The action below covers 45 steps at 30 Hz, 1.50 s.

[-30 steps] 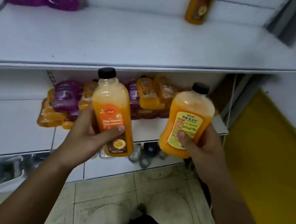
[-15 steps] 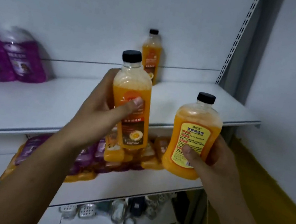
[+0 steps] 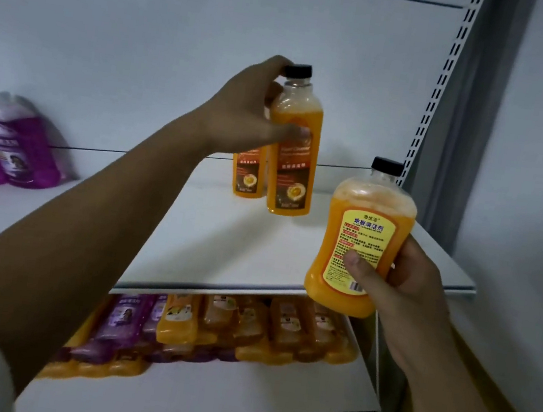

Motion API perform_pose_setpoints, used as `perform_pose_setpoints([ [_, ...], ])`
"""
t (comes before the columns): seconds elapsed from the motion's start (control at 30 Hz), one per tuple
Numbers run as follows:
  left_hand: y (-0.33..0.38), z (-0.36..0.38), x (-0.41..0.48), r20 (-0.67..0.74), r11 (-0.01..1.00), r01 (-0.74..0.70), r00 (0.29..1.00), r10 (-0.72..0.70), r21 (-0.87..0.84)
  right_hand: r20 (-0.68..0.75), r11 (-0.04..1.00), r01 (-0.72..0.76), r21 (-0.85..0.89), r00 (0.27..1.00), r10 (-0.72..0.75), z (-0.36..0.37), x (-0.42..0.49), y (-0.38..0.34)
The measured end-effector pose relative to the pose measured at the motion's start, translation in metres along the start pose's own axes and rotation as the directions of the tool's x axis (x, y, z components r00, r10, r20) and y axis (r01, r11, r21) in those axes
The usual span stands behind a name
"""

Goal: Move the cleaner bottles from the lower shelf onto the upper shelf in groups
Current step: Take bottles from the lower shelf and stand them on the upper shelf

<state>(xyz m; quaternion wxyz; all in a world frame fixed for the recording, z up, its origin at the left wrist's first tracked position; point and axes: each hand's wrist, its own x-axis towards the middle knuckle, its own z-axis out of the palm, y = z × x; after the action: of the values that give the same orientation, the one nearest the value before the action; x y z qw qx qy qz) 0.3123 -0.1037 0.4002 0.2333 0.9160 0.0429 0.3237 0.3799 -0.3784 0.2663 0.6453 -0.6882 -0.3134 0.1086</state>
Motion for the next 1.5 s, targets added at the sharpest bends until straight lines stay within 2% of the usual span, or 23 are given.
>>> perform_pose_setpoints([
  [0.2,-0.032,0.016,0.057,0.015,0.982,-0.008,1.0,0.005,0.188,-0.016,1.0,-0.007,0.009,1.0,0.007,0.006,0.021,0.005],
  [0.5,-0.062,0.018,0.076,0.046,0.915,-0.017,0.999,-0.001,0.402,-0.058,1.0,-0.004,0.01,0.998,0.005,0.016,0.028,0.012],
  [0.87,-0.083,0.04,0.075,0.057,0.726,-0.049,0.998,0.014,0.686,-0.064,1.0,-0.01,-0.002,0.998,0.01,0.019,0.023,0.016],
  [1.1,-0.08,0.045,0.064,0.014,0.692,-0.055,0.998,0.065,0.72,-0.059,1.0,-0.01,-0.002,0.998,0.01,0.017,0.019,0.018],
  [1.3,-0.051,0.028,0.031,-0.046,0.705,-0.089,0.984,0.171,0.704,-0.033,1.0,-0.017,-0.006,0.999,0.017,0.016,0.015,0.017],
  [1.5,-0.025,0.0,-0.053,0.062,0.711,-0.135,0.99,0.128,0.69,0.067,0.998,0.025,0.056,0.997,-0.029,0.028,0.014,0.01],
])
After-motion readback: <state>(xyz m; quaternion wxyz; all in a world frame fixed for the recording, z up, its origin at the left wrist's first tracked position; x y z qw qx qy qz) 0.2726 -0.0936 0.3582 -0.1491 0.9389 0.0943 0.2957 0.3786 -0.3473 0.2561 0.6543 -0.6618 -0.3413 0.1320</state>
